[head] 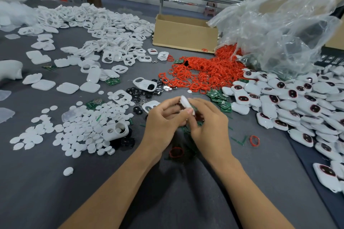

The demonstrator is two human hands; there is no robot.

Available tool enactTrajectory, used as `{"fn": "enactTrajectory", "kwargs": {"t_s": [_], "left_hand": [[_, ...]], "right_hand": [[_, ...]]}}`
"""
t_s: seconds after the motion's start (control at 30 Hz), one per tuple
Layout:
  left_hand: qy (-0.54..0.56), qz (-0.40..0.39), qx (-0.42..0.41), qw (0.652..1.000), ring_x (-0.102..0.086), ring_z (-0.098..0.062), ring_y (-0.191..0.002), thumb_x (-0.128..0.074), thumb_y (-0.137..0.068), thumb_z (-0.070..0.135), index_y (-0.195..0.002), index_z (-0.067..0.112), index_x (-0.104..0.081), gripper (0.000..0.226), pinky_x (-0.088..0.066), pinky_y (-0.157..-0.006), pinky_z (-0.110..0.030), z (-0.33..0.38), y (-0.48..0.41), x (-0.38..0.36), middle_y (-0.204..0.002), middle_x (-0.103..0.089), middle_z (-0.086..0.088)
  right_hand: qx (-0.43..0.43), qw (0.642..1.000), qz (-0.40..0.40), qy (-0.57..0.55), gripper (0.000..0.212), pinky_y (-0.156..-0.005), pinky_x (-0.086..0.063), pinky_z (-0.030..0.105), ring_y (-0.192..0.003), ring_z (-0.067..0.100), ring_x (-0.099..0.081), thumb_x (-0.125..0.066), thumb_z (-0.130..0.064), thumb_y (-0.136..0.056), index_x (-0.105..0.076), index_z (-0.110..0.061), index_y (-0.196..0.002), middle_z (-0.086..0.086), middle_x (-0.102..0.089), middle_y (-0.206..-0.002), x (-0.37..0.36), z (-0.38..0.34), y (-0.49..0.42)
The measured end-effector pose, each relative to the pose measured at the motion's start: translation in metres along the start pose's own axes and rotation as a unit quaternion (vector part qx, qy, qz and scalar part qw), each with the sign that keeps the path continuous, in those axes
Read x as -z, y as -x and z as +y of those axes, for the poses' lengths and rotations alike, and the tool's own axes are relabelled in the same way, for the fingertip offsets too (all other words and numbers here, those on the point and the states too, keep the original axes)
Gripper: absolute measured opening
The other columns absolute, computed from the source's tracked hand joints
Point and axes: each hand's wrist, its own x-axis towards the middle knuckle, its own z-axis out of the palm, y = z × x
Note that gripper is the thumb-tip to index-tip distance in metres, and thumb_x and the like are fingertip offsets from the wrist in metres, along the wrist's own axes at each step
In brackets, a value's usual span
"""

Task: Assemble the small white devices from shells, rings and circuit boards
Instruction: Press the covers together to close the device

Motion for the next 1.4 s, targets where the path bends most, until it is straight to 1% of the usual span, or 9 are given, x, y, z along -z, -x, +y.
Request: {"fn": "enactTrajectory", "kwargs": {"t_s": [0.13, 0.43, 0.57, 0.63, 0.77, 0.87, 0.97, 1.07, 1.4], "left_hand": [[0.035, -0.003, 0.016, 0.999, -0.070, -0.011, -0.075, -0.058, -0.092, -0.003, -0.114, 0.014, -0.066, 0.028, -0.059, -0.066, -0.024, 0.002, -0.002, 0.002, -0.089, -0.076, -0.001], [0.050, -0.013, 0.025, 0.998, -0.071, -0.012, -0.077, -0.047, -0.098, -0.003, -0.115, 0.015, -0.064, 0.031, -0.058, -0.068, -0.024, 0.004, -0.003, 0.004, -0.090, -0.076, -0.001], [0.021, 0.001, 0.028, 0.999, -0.067, -0.005, -0.067, -0.049, -0.101, 0.009, -0.117, 0.018, -0.066, 0.026, -0.058, -0.064, -0.022, 0.003, -0.001, 0.002, -0.081, -0.075, 0.003], [-0.005, 0.000, 0.024, 1.000, -0.067, -0.005, -0.072, -0.052, -0.100, 0.013, -0.121, 0.017, -0.066, 0.026, -0.059, -0.072, -0.023, 0.002, 0.000, 0.000, -0.085, -0.074, 0.001], [-0.047, -0.012, 0.006, 0.999, -0.071, -0.018, -0.091, -0.047, -0.102, 0.014, -0.112, 0.018, -0.070, 0.025, -0.058, -0.084, -0.029, 0.004, 0.002, 0.001, -0.102, -0.075, -0.007], [-0.047, 0.001, -0.001, 0.999, -0.069, -0.021, -0.083, -0.049, -0.100, 0.010, -0.108, 0.011, -0.071, 0.024, -0.058, -0.079, -0.028, 0.005, 0.002, 0.001, -0.098, -0.074, -0.016], [-0.058, 0.005, -0.003, 0.998, -0.065, -0.011, -0.071, -0.052, -0.098, 0.007, -0.102, 0.014, -0.073, 0.022, -0.055, -0.067, -0.019, 0.006, 0.002, 0.002, -0.092, -0.074, -0.013], [-0.053, 0.003, 0.007, 0.999, -0.062, -0.010, -0.066, -0.053, -0.097, 0.007, -0.099, 0.017, -0.073, 0.023, -0.052, -0.061, -0.019, 0.007, 0.002, 0.003, -0.090, -0.074, -0.011], [-0.048, 0.011, 0.013, 0.999, -0.062, -0.014, -0.068, -0.053, -0.097, 0.009, -0.097, 0.017, -0.073, 0.021, -0.051, -0.069, -0.029, 0.008, 0.003, 0.003, -0.094, -0.074, -0.015]], "right_hand": [[0.030, 0.999, -0.027, -0.006, 0.044, -0.096, -0.046, 0.026, -0.112, 0.022, -0.060, -0.065, 0.006, -0.076, -0.068, -0.010, -0.117, 0.010, -0.061, -0.127, 0.001, 0.001, -0.002], [-0.092, 0.983, -0.031, -0.158, 0.035, -0.076, -0.052, 0.016, -0.080, 0.001, -0.062, -0.074, -0.003, -0.076, -0.069, -0.013, -0.109, -0.007, -0.068, -0.091, 0.002, -0.002, -0.006], [-0.063, 0.992, -0.041, -0.097, 0.039, -0.076, -0.049, 0.018, -0.082, 0.006, -0.061, -0.079, -0.014, -0.073, -0.068, -0.018, -0.110, -0.006, -0.069, -0.096, 0.001, -0.001, -0.004], [-0.054, 0.995, -0.051, -0.060, 0.035, -0.075, -0.048, 0.022, -0.080, 0.010, -0.062, -0.078, -0.017, -0.074, -0.069, -0.019, -0.108, -0.004, -0.071, -0.093, 0.001, 0.000, -0.003], [-0.082, 0.994, -0.054, -0.045, 0.007, -0.056, -0.039, 0.030, -0.057, 0.013, -0.054, -0.065, -0.013, -0.085, -0.070, -0.016, -0.086, -0.002, -0.064, -0.063, 0.001, 0.005, -0.004], [-0.150, 0.976, -0.077, -0.137, 0.015, -0.061, -0.052, 0.026, -0.063, 0.011, -0.066, -0.063, -0.008, -0.087, -0.067, -0.017, -0.099, -0.004, -0.070, -0.073, 0.002, 0.006, -0.006], [-0.194, 0.950, -0.099, -0.225, 0.019, -0.058, -0.053, 0.022, -0.059, 0.013, -0.069, -0.060, 0.002, -0.087, -0.063, -0.011, -0.101, 0.001, -0.071, -0.072, 0.001, 0.005, -0.007], [-0.230, 0.918, -0.107, -0.306, 0.019, -0.057, -0.055, 0.032, -0.058, 0.022, -0.068, -0.058, 0.007, -0.086, -0.065, -0.006, -0.099, 0.013, -0.071, -0.072, 0.001, 0.008, -0.009], [-0.226, 0.906, -0.118, -0.339, 0.019, -0.057, -0.054, 0.031, -0.060, 0.023, -0.068, -0.058, 0.008, -0.087, -0.065, -0.004, -0.100, 0.017, -0.071, -0.073, 0.001, 0.011, -0.009]]}}
